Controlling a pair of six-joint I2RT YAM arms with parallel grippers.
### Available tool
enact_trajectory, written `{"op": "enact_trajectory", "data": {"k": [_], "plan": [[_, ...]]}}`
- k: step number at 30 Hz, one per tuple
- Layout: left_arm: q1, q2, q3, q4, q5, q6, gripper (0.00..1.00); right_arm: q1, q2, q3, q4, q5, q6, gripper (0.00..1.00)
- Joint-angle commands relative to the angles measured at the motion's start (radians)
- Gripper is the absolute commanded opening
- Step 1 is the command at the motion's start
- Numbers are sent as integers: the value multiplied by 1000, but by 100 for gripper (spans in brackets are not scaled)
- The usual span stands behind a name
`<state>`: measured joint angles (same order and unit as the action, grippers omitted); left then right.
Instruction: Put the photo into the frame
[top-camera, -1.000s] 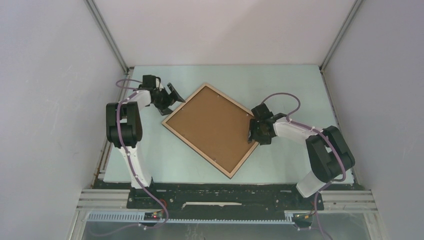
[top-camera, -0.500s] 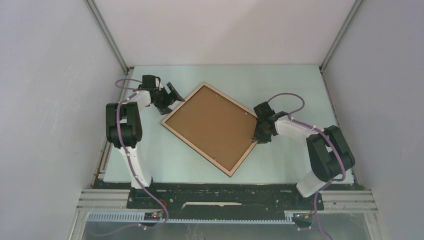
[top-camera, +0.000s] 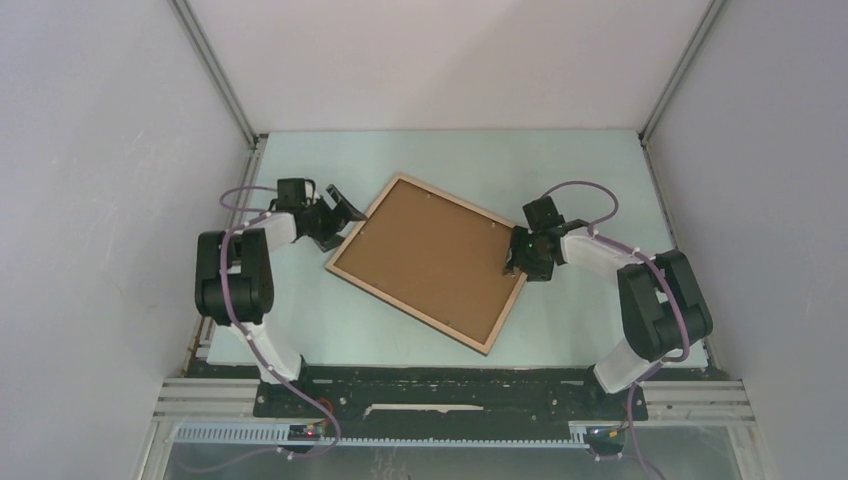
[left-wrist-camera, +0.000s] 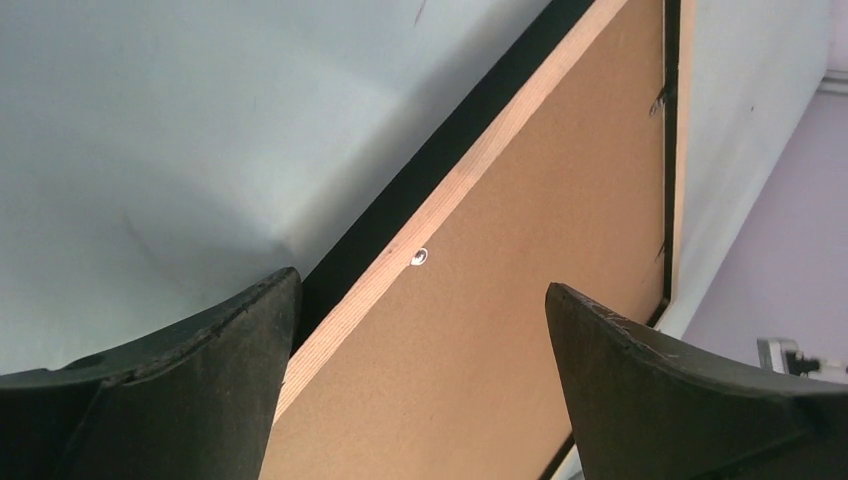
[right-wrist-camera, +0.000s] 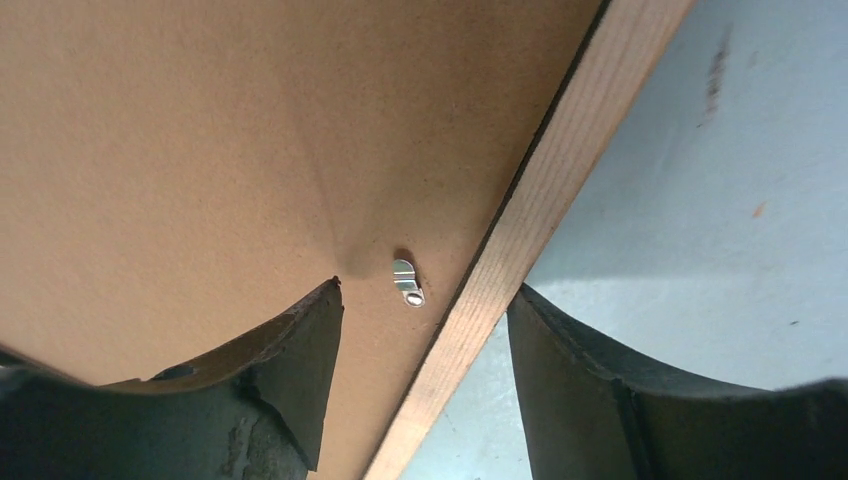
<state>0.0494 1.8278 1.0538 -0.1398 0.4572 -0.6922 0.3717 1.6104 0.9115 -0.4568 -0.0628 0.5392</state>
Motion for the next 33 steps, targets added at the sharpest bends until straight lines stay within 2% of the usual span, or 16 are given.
{"op": "enact_trajectory", "data": {"k": [1,5,12,18,23,26,33], "plan": [[-26,-110,-172,-86,112,-79,98,-29,-4,14,127,-103,-45,69],[-24,-180,-266,-72,149,-79,98,-41,-7,19,108,-92,-87,69],[-17,-172,-332,-10,200,-60,97,-56,9,35,98,-70,-108,53],[16,-133,-350,57,276,-101,97,-60,54,76,71,-36,-102,54],[24,-142,-367,80,281,-113,96,-69,65,88,71,-39,-84,51],[24,-150,-371,81,281,-113,96,-74,74,90,63,-36,-65,43],[25,-162,-382,91,280,-118,96,-88,92,89,69,-75,36,16]]}}
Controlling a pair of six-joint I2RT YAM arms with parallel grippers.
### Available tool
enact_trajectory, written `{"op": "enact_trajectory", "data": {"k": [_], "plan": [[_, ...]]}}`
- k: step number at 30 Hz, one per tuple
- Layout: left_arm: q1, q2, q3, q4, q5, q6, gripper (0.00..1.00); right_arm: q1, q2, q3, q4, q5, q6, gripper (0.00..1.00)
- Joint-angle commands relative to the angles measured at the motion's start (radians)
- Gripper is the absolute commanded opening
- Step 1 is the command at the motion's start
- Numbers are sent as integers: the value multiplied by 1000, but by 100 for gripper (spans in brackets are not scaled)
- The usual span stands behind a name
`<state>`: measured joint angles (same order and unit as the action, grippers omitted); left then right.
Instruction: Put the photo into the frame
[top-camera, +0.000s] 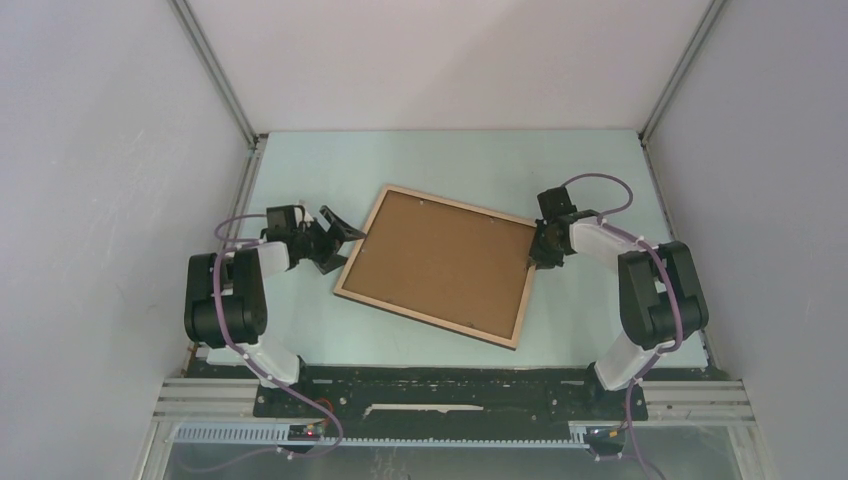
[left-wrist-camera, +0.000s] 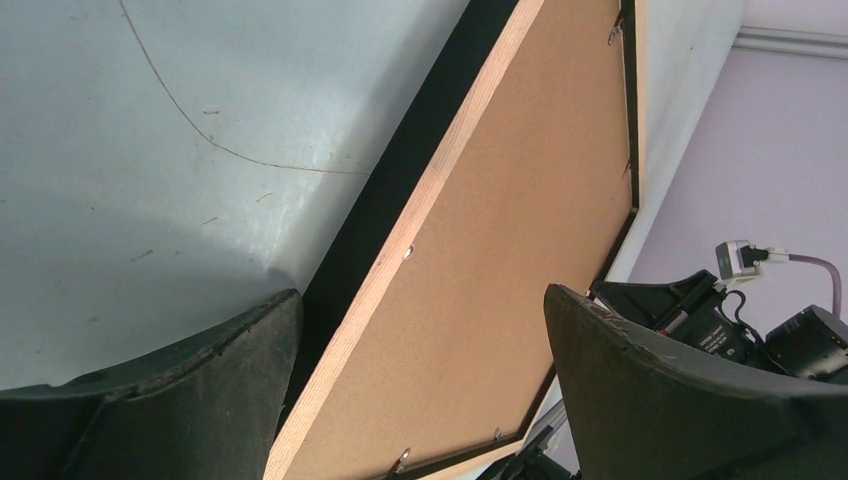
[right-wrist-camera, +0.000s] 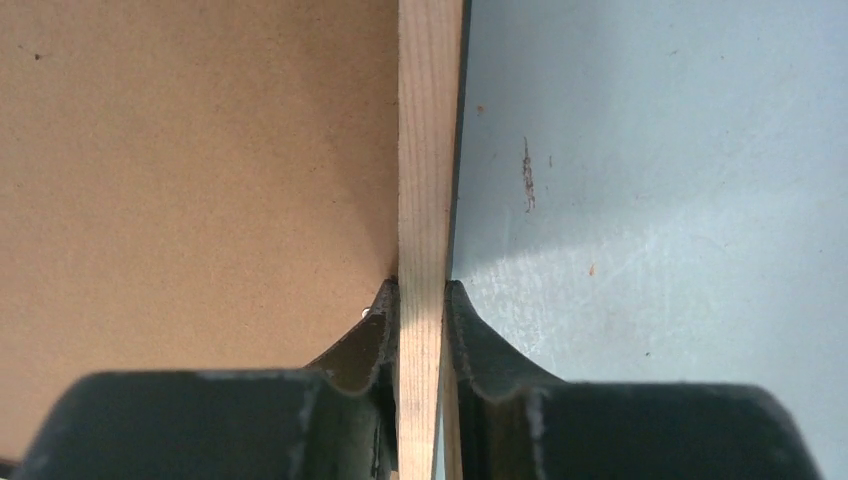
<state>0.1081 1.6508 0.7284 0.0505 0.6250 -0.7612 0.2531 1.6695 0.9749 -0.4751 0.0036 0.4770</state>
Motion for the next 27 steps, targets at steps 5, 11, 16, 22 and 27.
{"op": "enact_trajectory", "data": {"k": [5,11,16,22,27], "plan": [[-35,12,-60,-92,117,-53,96,31,17,22,124,-198,138,3],[-35,2,-61,-80,128,-57,97,24,-48,46,105,-209,83,32],[-33,-2,-64,-64,136,-67,99,16,-86,48,49,-189,37,56],[-31,-5,-69,-57,140,-69,99,18,-57,22,100,-212,21,64],[-47,-42,-95,-55,119,-69,100,18,30,76,185,-229,6,65]]}}
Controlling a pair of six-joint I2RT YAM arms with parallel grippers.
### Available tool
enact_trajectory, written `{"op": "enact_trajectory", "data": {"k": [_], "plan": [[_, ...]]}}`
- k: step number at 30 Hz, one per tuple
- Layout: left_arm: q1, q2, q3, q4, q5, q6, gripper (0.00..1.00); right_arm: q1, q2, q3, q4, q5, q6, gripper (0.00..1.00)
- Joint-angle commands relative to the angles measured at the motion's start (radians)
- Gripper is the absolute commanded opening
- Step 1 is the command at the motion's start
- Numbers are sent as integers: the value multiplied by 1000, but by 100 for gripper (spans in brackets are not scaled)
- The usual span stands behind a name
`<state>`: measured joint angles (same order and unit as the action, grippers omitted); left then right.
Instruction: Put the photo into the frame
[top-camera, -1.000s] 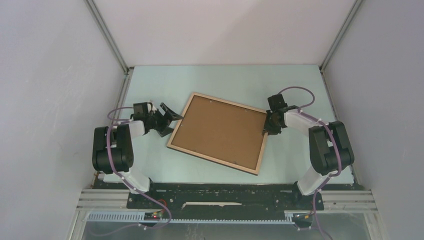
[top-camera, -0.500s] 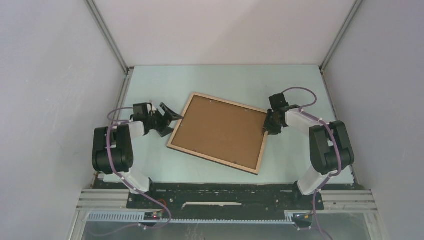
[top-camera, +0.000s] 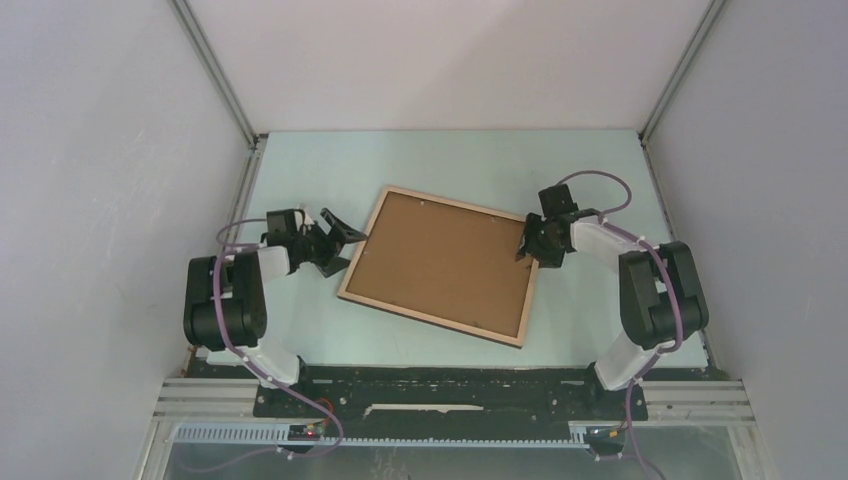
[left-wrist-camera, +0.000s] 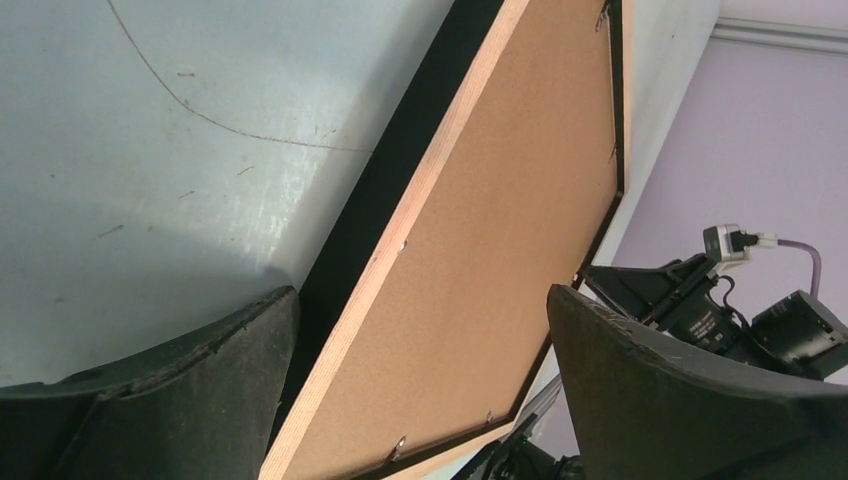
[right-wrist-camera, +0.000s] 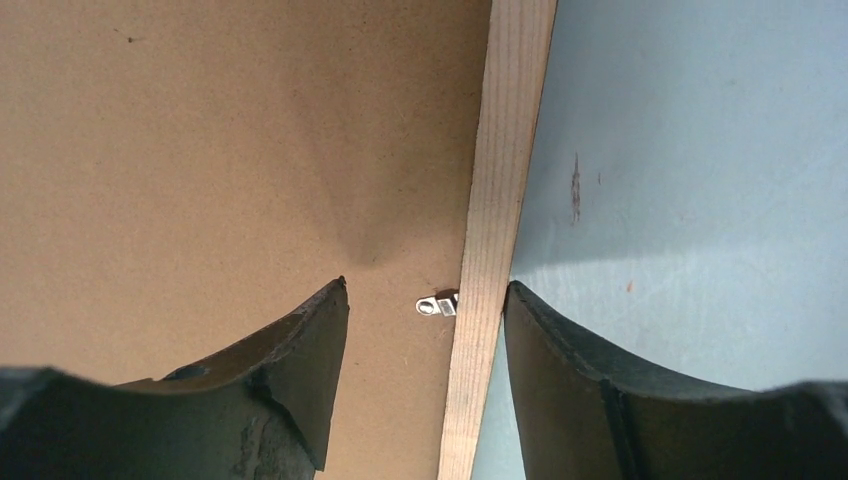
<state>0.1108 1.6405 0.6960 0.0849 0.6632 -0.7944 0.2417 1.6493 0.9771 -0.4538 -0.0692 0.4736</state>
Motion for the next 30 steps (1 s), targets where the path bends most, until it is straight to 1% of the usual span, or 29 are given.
{"op": "enact_trajectory", "data": {"k": [1,3,6,7,10,11,12,13,15,16,17,19,21,23,25,27,28,30], "plan": [[-59,-41,-73,-89,72,-40,100,29,76,99,172,-151,3,65],[-84,-77,-111,-89,55,-46,100,28,128,148,198,-145,-18,69],[-103,-138,-174,-95,40,-46,100,27,204,238,234,-143,-55,78],[-133,-161,-194,-107,35,-43,100,25,232,276,233,-147,-69,79],[-158,-277,-261,-158,1,-38,100,20,297,390,188,-138,-108,82],[-166,-331,-275,-186,-21,-31,100,20,308,420,164,-126,-117,82],[-173,-387,-280,-247,-56,-12,100,17,310,451,136,-104,-121,83],[-177,-448,-278,-320,-102,7,100,15,306,484,94,-56,-122,84],[-174,-575,-257,-442,-182,37,100,13,288,560,-50,92,-113,89],[-172,-634,-231,-497,-223,50,100,9,264,582,-131,151,-107,91],[-171,-681,-200,-536,-260,61,100,1,238,595,-171,187,-96,92],[-170,-736,-124,-597,-325,84,100,-4,158,547,-184,217,-92,95],[-169,-751,-54,-629,-384,90,100,-5,72,466,-183,225,-88,97],[-168,-731,-11,-572,-370,94,100,-10,-10,384,-197,197,-64,97],[-169,-670,45,-512,-336,106,100,-16,-106,268,-181,103,-25,96],[-175,-581,120,-468,-311,128,100,-16,-213,97,-124,-21,22,97],[-181,-536,167,-456,-324,142,100,-15,-262,20,-99,-58,56,99],[-199,-436,247,-416,-365,177,100,-18,-370,-122,-46,-100,132,100]]}}
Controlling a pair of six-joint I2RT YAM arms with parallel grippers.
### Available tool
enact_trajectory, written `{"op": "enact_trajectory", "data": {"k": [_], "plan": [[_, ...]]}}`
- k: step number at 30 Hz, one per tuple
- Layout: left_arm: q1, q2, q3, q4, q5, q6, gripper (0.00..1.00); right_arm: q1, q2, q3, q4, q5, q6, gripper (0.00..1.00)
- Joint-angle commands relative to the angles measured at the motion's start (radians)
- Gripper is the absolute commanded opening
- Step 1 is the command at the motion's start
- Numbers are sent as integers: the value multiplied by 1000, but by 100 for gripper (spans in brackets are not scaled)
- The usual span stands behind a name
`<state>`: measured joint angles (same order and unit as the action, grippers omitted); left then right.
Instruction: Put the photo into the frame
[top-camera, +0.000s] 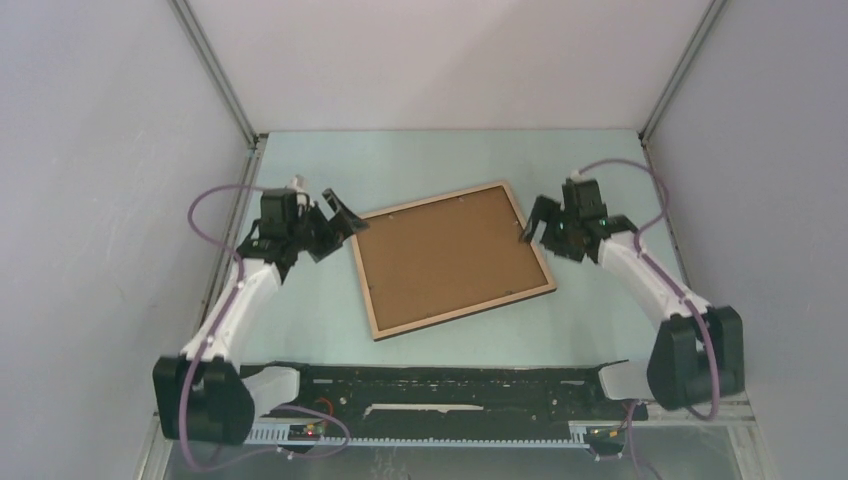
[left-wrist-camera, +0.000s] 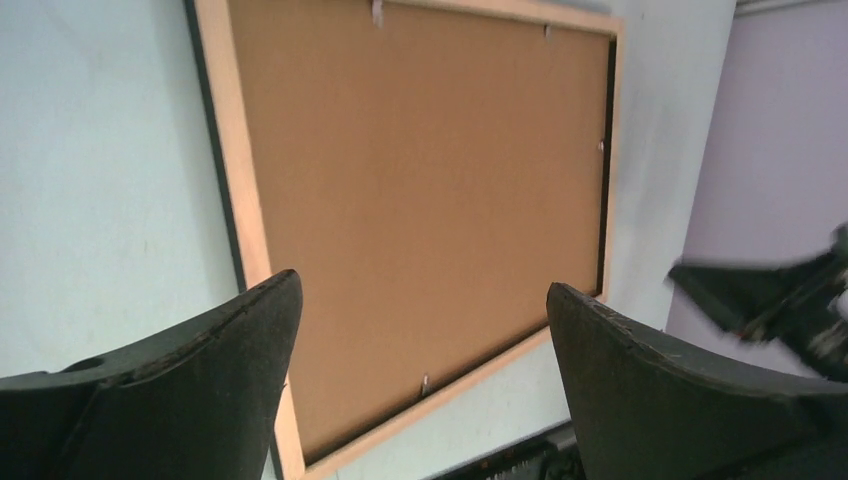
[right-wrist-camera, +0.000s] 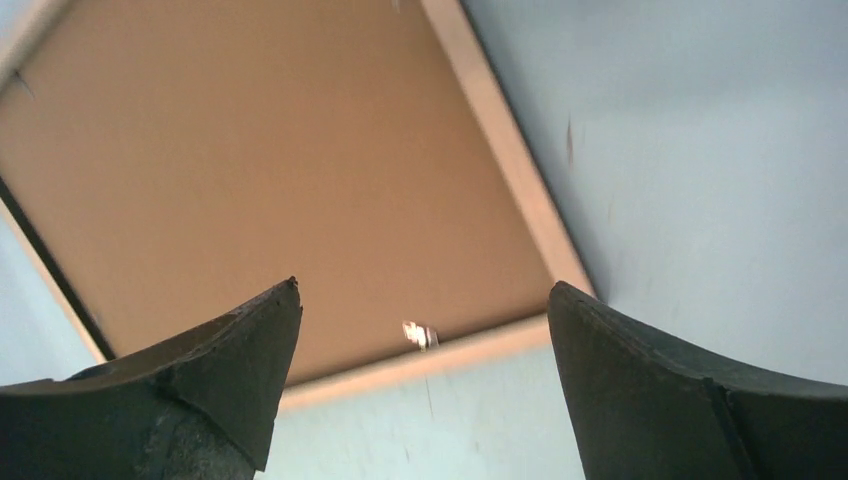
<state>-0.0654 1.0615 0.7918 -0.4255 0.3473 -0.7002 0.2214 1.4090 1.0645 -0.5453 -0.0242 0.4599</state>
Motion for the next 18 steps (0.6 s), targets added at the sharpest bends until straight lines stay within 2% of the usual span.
{"op": "enact_trajectory", "data": {"k": [1,3,9,14,18], "plan": [[-26,197,201,118,-59,84,100,1,-178,-271,63,-138,191,100],[-37,319,284,161,-85,104,100,1,-269,-372,91,-139,265,100],[-48,672,525,203,-135,137,100,2,-416,-527,116,-91,392,100],[-69,935,758,97,-26,198,100,-5,-409,-569,169,-112,400,100],[-84,1043,866,15,17,250,100,-4,-355,-601,268,-142,433,99]]}}
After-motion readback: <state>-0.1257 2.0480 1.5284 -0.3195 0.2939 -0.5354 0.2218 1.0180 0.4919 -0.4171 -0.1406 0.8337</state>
